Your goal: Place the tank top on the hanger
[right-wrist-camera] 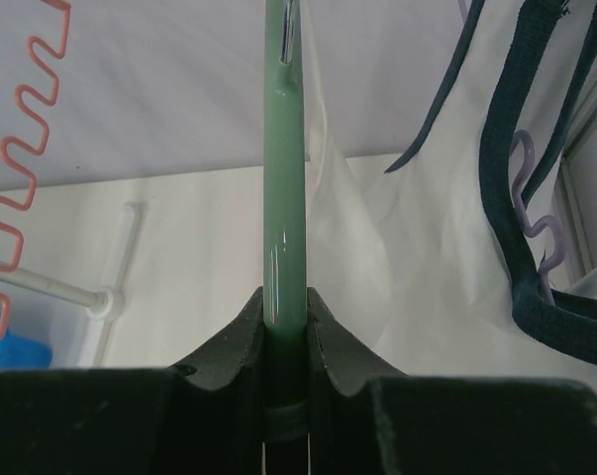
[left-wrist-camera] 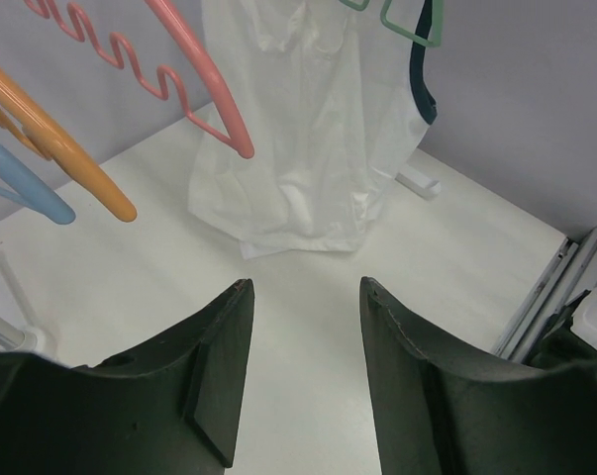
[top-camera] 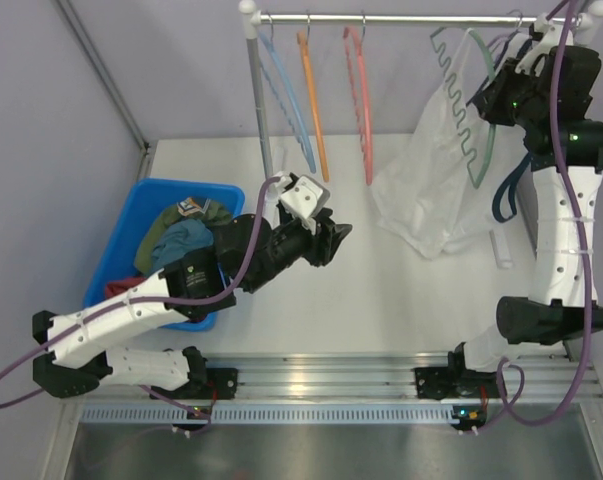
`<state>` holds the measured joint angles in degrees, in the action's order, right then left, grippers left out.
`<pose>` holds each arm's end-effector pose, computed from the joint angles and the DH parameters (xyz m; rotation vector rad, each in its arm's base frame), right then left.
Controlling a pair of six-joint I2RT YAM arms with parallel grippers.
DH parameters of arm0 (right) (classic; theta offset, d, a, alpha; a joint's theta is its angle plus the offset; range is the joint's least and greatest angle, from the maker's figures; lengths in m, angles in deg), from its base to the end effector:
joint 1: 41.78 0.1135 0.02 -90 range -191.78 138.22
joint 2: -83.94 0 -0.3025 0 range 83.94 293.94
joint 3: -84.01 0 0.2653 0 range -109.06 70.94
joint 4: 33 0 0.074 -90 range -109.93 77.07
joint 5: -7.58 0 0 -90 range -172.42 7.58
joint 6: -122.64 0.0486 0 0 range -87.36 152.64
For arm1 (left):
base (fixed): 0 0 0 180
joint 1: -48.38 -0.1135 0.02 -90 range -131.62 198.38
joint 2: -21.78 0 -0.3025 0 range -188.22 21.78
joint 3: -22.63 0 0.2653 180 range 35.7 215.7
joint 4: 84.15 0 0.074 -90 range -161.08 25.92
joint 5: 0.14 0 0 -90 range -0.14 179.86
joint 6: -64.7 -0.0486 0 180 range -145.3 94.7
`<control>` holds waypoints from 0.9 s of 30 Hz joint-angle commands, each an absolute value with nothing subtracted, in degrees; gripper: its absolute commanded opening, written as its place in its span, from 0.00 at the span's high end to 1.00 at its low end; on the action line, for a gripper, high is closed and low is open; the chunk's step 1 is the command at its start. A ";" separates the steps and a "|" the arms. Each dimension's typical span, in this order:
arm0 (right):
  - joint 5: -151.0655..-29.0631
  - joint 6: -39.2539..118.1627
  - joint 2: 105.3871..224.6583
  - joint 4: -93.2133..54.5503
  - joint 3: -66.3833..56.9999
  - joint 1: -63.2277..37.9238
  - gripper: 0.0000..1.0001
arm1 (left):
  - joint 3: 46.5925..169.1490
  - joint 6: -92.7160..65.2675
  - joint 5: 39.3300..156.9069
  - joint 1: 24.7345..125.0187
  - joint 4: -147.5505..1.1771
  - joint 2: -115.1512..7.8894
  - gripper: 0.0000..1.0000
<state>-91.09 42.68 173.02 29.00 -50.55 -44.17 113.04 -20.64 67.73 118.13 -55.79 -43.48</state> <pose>0.3182 -0.0059 0.5704 0.0967 1.8597 0.2332 0.1045 -0.2304 0.4943 0.6262 1.5445 -0.6817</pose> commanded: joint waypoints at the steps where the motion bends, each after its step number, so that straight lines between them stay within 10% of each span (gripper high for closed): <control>1: -90.51 42.04 171.04 24.28 -51.40 -44.86 1.00 | 112.61 -19.42 66.74 118.16 -56.76 -42.03 0.48; 27: -90.77 43.89 160.95 22.61 -43.59 -44.86 0.39 | 111.29 -17.83 65.69 118.16 -56.84 -40.54 0.49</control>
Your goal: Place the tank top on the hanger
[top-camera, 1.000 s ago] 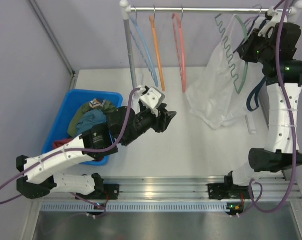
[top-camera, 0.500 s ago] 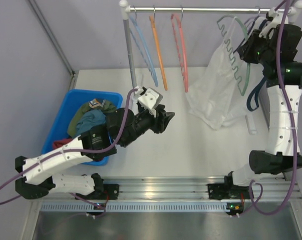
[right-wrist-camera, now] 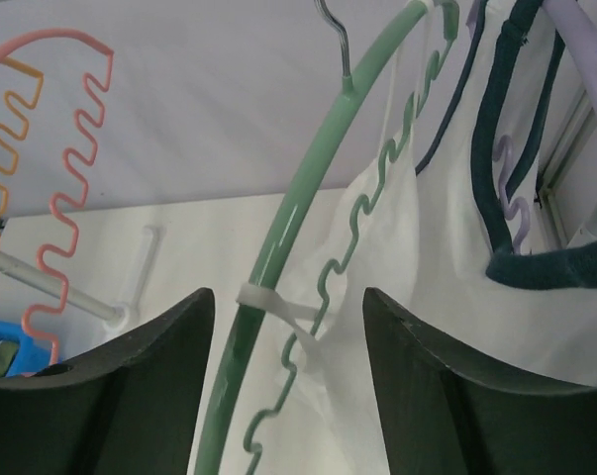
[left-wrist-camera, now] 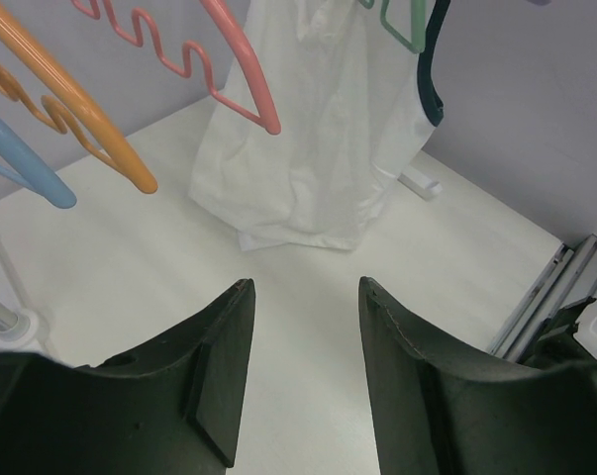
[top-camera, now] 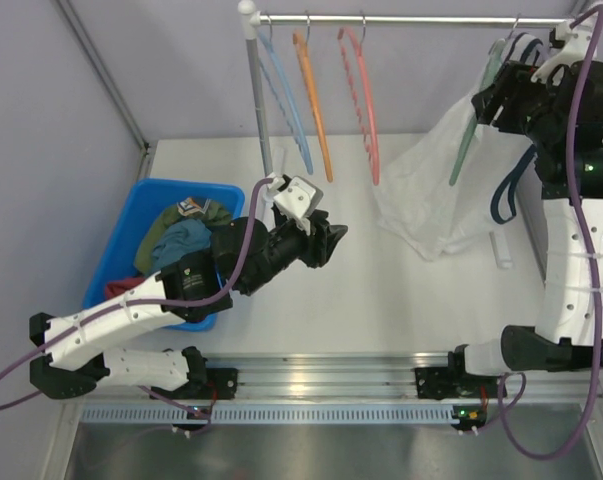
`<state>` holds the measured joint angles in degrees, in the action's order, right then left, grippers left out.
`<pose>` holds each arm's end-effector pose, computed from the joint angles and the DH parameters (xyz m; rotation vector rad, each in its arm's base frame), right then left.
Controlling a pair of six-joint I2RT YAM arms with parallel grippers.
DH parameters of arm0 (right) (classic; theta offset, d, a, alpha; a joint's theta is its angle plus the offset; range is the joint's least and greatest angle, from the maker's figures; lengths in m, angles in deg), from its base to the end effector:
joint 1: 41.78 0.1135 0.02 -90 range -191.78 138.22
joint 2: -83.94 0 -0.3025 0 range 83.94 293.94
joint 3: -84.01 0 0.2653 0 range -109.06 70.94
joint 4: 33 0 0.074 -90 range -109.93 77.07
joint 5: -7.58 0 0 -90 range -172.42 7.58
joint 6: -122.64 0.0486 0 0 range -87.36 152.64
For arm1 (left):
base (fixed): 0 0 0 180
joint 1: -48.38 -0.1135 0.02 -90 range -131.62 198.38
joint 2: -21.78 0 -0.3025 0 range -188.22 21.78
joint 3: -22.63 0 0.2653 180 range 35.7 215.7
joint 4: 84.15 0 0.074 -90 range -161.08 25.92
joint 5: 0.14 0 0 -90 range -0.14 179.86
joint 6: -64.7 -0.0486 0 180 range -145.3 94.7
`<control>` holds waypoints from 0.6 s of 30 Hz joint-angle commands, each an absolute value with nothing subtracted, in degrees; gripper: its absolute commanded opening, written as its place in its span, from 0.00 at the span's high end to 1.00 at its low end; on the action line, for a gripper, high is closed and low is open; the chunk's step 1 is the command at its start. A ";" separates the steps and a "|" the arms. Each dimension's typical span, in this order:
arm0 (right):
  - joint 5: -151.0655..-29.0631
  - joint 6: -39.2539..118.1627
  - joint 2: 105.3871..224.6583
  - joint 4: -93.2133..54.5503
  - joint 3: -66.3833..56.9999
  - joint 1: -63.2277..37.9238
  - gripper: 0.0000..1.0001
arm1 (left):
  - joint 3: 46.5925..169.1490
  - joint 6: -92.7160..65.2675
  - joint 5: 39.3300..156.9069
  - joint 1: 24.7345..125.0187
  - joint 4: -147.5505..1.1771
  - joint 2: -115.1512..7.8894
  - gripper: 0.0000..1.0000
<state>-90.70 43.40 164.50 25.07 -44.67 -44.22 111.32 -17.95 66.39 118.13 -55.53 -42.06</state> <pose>0.2678 -0.0044 0.5883 0.0952 1.7457 0.2323 0.1032 -0.2238 0.4887 0.5789 1.5740 -0.6931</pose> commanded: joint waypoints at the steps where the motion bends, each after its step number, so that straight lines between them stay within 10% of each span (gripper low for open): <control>1: -90.77 43.98 160.24 22.53 -43.14 -44.86 0.38 | 111.20 -17.83 65.69 118.16 -56.76 -40.54 0.49; 18: -96.39 49.07 134.33 23.05 -14.77 -44.86 0.13 | 109.53 -17.57 63.67 118.16 -56.67 -39.40 0.49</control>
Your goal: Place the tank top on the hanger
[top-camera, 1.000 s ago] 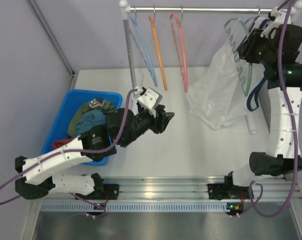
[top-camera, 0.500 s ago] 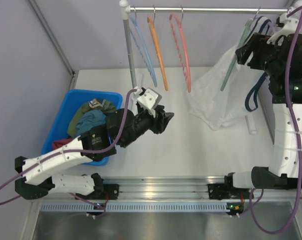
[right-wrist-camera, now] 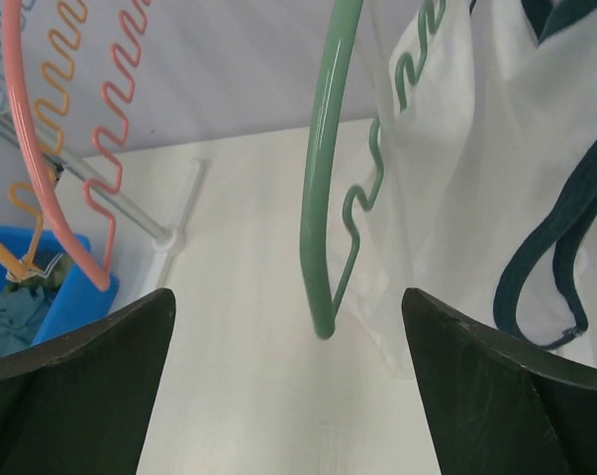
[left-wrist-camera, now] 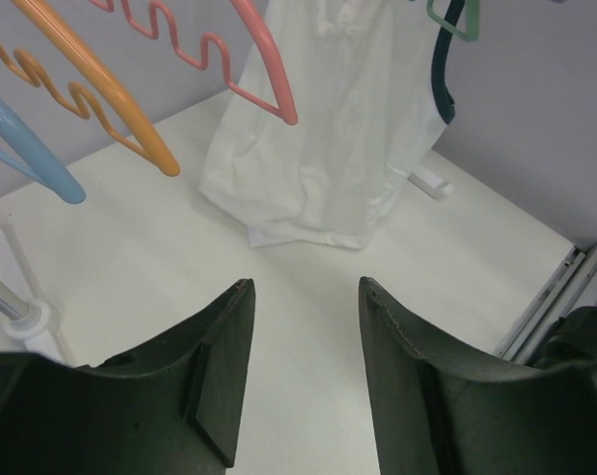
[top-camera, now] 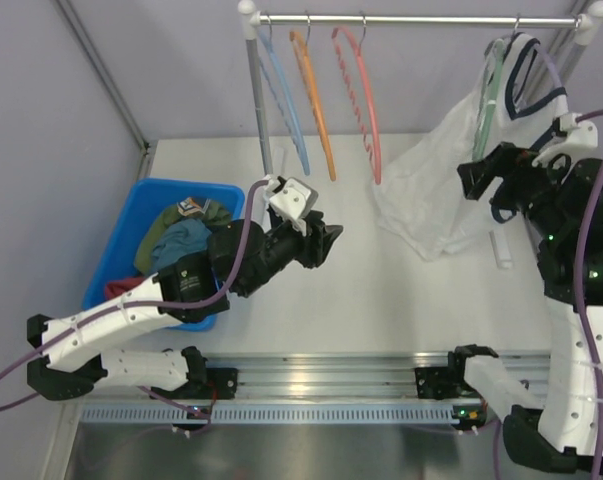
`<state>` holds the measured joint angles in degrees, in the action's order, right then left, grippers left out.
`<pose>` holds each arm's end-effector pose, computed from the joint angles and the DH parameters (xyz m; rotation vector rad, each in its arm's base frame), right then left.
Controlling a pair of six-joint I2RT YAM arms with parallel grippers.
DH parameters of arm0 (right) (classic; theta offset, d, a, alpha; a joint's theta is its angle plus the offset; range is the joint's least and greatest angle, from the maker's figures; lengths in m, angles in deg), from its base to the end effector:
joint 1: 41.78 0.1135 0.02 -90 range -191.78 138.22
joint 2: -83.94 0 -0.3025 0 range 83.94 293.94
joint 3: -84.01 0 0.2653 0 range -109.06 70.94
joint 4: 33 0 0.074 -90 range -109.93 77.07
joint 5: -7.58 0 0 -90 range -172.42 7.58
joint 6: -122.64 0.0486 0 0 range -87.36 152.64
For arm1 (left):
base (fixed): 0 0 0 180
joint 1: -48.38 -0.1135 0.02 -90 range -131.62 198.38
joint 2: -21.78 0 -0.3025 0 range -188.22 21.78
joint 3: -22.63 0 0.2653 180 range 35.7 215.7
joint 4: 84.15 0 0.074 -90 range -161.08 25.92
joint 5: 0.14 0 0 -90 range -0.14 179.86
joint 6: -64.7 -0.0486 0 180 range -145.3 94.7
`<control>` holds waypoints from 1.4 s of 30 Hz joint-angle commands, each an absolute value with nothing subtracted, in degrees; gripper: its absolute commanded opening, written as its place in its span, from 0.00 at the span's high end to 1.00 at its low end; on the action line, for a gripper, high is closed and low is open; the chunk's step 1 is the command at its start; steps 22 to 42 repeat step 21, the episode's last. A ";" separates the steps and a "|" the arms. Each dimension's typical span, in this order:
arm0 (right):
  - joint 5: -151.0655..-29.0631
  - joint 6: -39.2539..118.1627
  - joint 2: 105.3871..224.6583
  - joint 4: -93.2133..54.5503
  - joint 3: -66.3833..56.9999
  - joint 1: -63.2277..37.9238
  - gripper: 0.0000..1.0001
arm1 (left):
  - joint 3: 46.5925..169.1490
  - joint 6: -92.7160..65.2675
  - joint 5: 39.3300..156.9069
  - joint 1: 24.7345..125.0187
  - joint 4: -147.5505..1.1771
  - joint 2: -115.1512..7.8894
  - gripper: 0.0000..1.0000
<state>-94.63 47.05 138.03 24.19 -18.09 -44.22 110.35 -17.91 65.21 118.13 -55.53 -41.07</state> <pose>0.1403 0.0043 0.5363 0.0978 1.7364 0.3380 0.1023 -0.2187 0.4865 0.5620 1.5769 -0.6775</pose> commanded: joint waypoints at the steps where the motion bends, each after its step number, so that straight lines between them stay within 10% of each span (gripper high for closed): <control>1: -96.75 49.34 132.91 23.83 -13.36 -44.86 0.01 | 109.44 -17.40 63.40 118.25 -56.58 -39.40 0.49; 18: -88.92 53.03 111.55 32.98 9.33 -44.59 0.00 | 100.57 -11.16 58.83 118.25 -56.23 -36.94 0.49; 42: -89.11 52.16 111.80 33.07 10.47 -44.24 0.00 | 99.34 -9.93 58.48 118.16 -56.40 -36.41 0.49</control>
